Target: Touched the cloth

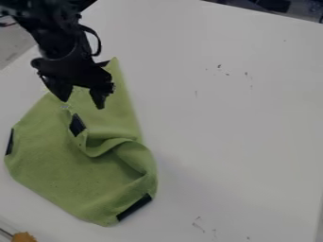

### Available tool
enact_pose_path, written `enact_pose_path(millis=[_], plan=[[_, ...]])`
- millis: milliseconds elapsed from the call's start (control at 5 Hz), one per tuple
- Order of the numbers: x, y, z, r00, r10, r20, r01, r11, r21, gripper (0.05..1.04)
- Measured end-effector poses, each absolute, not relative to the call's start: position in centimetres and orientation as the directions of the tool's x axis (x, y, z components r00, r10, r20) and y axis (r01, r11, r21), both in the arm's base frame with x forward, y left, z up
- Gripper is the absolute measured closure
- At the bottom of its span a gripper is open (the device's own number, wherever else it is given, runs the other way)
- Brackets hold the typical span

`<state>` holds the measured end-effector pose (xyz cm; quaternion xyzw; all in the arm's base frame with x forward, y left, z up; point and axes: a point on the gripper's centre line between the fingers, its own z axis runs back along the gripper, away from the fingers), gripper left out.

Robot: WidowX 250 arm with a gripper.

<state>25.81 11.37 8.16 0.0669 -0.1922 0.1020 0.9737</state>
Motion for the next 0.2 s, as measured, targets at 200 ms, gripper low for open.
enact_pose_path(millis=[200], plan=[[26.67, 12.01, 7.34, 0.948, 0.137, 0.287, -0.158, 0.986, 0.050, 0.081]])
